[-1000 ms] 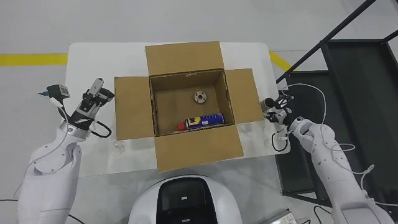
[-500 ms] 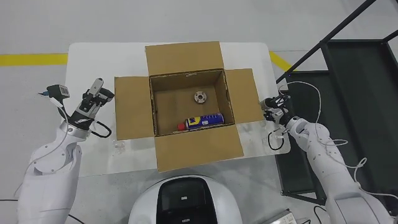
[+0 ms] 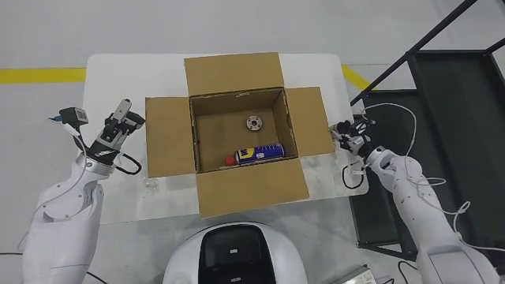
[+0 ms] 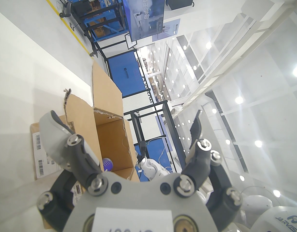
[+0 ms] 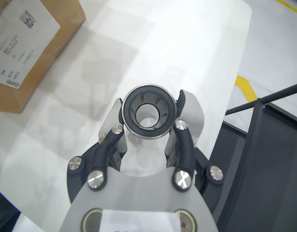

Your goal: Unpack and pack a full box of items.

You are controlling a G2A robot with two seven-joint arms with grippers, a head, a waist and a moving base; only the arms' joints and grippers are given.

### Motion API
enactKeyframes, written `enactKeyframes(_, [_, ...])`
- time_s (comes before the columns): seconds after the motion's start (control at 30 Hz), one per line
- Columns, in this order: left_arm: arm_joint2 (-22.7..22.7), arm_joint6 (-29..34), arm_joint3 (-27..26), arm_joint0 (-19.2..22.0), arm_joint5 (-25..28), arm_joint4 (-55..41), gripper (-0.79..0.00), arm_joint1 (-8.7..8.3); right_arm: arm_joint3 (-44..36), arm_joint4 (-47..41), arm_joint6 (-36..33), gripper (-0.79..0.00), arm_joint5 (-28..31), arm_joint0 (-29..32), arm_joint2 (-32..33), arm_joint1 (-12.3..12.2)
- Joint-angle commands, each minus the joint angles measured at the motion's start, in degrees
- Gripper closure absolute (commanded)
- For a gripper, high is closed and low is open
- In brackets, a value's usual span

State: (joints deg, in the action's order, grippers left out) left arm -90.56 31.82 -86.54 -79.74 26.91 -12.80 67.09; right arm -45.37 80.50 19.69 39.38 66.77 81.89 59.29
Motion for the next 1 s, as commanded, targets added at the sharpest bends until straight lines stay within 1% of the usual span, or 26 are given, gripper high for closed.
enactKeyframes(0.0, [0.00, 0.00, 0.00, 0.00, 0.00, 0.00, -0.785, 0.00, -2.96, 0.10, 1.04, 0.000, 0.53, 1.11, 1.43, -0.57])
enactKeyframes(0.07, [0.00, 0.00, 0.00, 0.00, 0.00, 0.00, -0.785, 0.00, -7.20, 0.86, 1.44, 0.000, 0.20, 2.76, 3.35, -1.28])
enactKeyframes(0.2, [0.00, 0.00, 0.00, 0.00, 0.00, 0.00, -0.785, 0.00, -18.51, 0.73, 1.23, 0.000, -1.84, 6.93, 8.37, -2.52])
enactKeyframes(0.3, [0.00, 0.00, 0.00, 0.00, 0.00, 0.00, -0.785, 0.00, -28.24, -0.03, -1.03, 0.000, -2.69, 10.16, 11.28, -3.02])
enactKeyframes(0.43, [0.00, 0.00, 0.00, 0.00, 0.00, 0.00, -0.785, 0.00, -40.21, -0.63, -5.27, 0.000, -2.01, 13.15, 12.34, -3.25])
enactKeyframes(0.53, [0.00, 0.00, 0.00, 0.00, 0.00, 0.00, -0.785, 0.00, -46.60, -1.22, -8.60, 0.000, -0.83, 13.61, 10.63, -3.13])
enactKeyframes(0.63, [0.00, 0.00, 0.00, 0.00, 0.00, 0.00, -0.785, 0.00, -50.31, -1.28, -12.20, 0.000, 0.73, 12.50, 5.93, -2.73])
enactKeyframes(0.83, [0.00, 0.00, 0.00, 0.00, 0.00, 0.00, -0.785, 0.00, -49.89, -1.79, -15.10, 0.000, 0.65, 8.34, -4.63, -1.32])
enactKeyframes(0.87, [0.00, 0.00, 0.00, 0.00, 0.00, 0.00, -0.785, 0.00, -49.40, -1.63, -15.23, 0.000, 0.55, 7.80, -5.83, -1.14])
enactKeyframes(0.97, [0.00, 0.00, 0.00, 0.00, 0.00, 0.00, -0.785, 0.00, -49.40, -1.63, -15.23, 0.000, 0.55, 7.80, -5.83, -1.14])
